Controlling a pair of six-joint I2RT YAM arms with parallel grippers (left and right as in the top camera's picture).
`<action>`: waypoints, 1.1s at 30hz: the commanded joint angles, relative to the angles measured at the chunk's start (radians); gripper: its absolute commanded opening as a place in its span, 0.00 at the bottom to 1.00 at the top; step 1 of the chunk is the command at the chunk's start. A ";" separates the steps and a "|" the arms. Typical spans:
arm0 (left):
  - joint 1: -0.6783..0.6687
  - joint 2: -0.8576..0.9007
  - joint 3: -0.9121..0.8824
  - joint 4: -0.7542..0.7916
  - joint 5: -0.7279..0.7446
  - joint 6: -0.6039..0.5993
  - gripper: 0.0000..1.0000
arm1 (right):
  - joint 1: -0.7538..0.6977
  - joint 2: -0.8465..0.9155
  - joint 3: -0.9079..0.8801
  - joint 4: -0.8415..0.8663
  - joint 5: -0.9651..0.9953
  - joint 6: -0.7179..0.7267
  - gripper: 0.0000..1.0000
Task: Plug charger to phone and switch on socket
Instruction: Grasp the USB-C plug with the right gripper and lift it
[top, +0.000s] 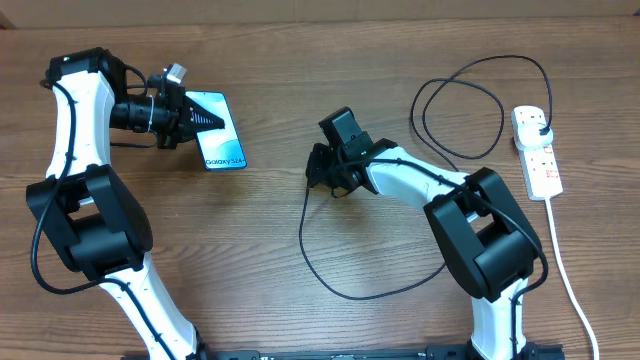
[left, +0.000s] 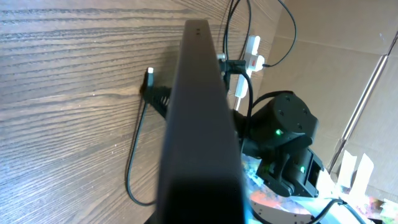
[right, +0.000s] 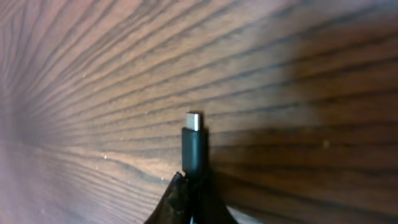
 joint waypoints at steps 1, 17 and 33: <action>-0.005 -0.005 0.015 -0.006 0.030 0.007 0.04 | 0.002 0.062 -0.023 -0.025 0.066 -0.032 0.04; -0.034 -0.006 0.015 -0.048 0.328 0.191 0.04 | -0.215 -0.232 -0.006 -0.127 -0.566 -0.415 0.04; -0.163 -0.006 0.018 -0.047 0.558 0.240 0.04 | -0.214 -0.699 -0.035 -0.361 -0.620 -0.455 0.04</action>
